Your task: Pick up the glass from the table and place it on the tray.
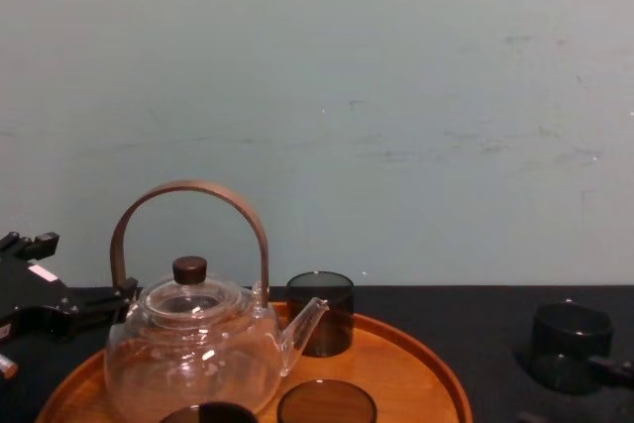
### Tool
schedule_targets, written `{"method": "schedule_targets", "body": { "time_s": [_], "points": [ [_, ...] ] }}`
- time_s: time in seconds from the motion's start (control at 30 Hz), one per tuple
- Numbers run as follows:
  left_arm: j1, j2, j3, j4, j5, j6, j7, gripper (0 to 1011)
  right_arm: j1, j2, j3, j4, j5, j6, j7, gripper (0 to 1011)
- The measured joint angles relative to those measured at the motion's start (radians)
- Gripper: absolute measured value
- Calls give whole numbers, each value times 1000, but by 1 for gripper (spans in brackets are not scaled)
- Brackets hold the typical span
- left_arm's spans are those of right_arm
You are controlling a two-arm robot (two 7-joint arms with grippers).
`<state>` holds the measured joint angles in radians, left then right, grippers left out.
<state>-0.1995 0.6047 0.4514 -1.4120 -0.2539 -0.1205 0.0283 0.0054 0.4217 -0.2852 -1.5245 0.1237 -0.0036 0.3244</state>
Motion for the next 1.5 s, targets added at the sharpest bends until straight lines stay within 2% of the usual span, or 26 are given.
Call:
{"method": "schedule_targets", "body": {
  "time_s": [0.13,0.6,0.9,1.27,1.5],
  "points": [
    [0,0,0,0,0,0,0,1009,4,-5,29,15,1,0,-10,1002],
    [0,0,0,0,0,0,0,1010,22,-20,70,59,-1,9,-16,1002],
    [0,0,0,0,0,0,0,1010,70,-39,97,124,0,16,-20,1002],
    [0,0,0,0,0,0,0,1009,143,-58,104,190,0,21,-19,1002],
    [0,0,0,0,0,0,0,1009,188,-71,93,232,-9,23,-12,1002]
  ]
}}
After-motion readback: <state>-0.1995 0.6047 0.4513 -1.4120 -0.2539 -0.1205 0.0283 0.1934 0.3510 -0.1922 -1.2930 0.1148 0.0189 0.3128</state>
